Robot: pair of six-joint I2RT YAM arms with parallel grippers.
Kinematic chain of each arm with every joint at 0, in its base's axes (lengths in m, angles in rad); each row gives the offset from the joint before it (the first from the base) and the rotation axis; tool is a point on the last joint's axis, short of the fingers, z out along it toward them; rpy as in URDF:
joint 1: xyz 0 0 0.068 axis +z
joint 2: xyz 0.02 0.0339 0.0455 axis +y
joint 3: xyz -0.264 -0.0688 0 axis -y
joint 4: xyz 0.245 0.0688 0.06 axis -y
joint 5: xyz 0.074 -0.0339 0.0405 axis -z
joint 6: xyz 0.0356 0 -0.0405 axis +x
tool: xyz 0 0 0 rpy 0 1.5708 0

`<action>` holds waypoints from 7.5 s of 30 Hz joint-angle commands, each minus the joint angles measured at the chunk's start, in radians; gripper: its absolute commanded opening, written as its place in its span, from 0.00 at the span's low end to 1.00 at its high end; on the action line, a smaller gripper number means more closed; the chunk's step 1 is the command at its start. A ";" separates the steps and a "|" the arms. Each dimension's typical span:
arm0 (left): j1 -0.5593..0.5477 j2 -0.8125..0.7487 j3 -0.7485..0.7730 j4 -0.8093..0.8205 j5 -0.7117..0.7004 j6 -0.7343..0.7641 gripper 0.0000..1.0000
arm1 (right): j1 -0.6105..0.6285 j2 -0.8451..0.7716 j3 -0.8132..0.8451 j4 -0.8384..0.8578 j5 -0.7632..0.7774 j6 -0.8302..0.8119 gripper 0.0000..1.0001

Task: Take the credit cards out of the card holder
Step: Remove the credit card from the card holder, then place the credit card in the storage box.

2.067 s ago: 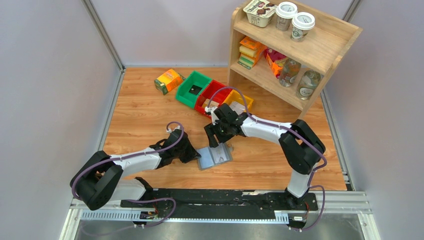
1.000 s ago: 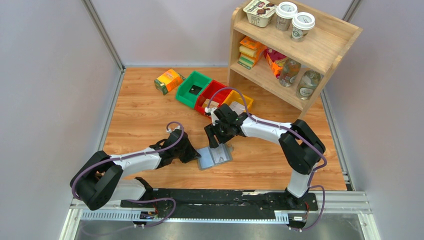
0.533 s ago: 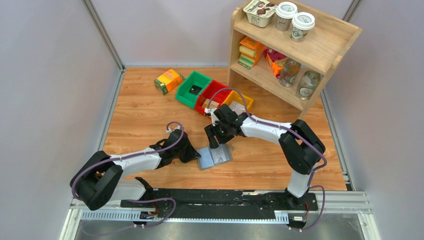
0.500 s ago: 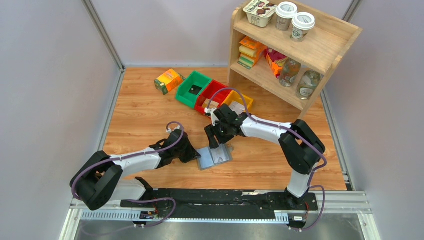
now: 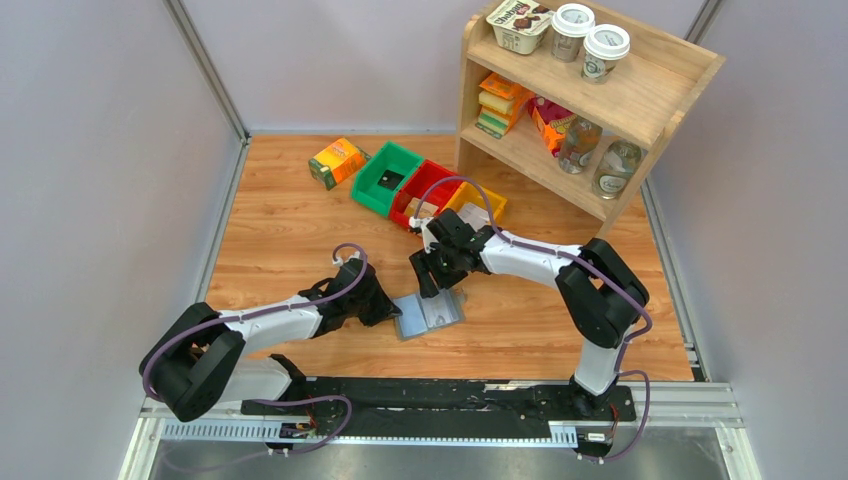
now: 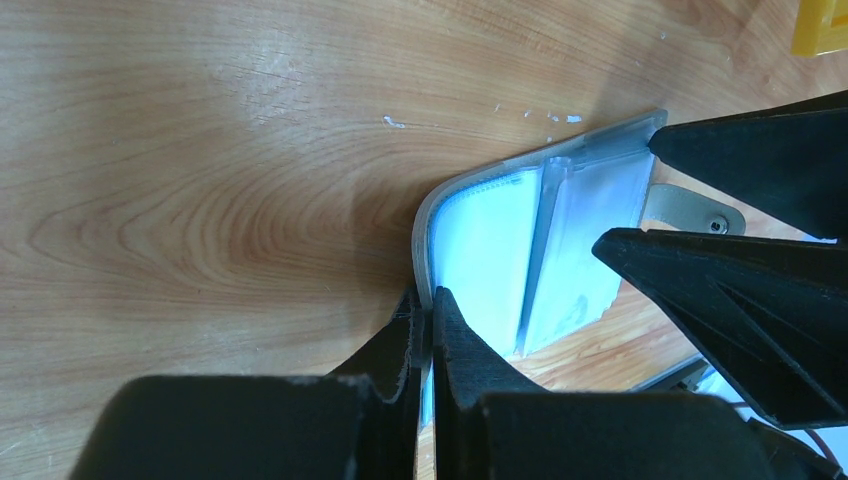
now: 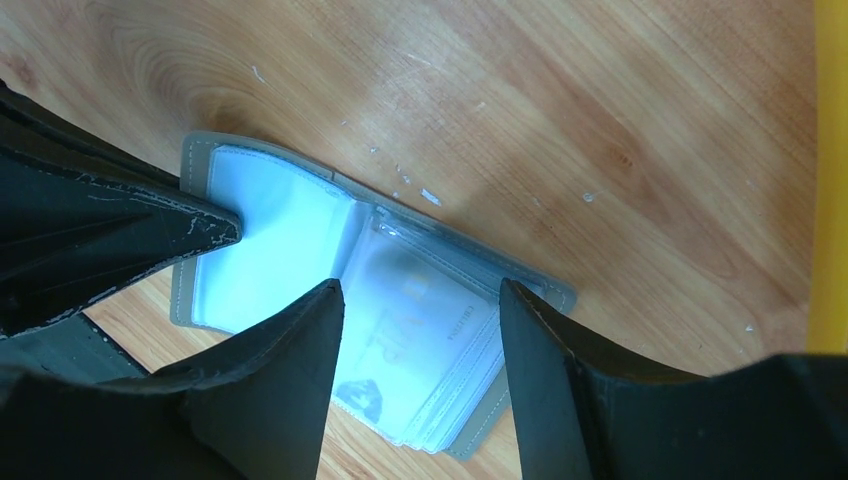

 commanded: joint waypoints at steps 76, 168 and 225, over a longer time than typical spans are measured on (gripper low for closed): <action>-0.002 -0.093 0.037 -0.062 0.005 -0.016 0.14 | 0.029 -0.020 -0.174 0.322 -0.183 0.369 0.41; 0.509 -0.345 0.434 -0.676 0.252 0.526 0.68 | -0.090 -0.258 0.196 -0.239 0.438 -0.127 0.00; 0.634 -0.646 0.428 -0.828 -0.193 0.809 0.68 | 0.036 0.147 0.030 0.412 0.954 -0.856 0.00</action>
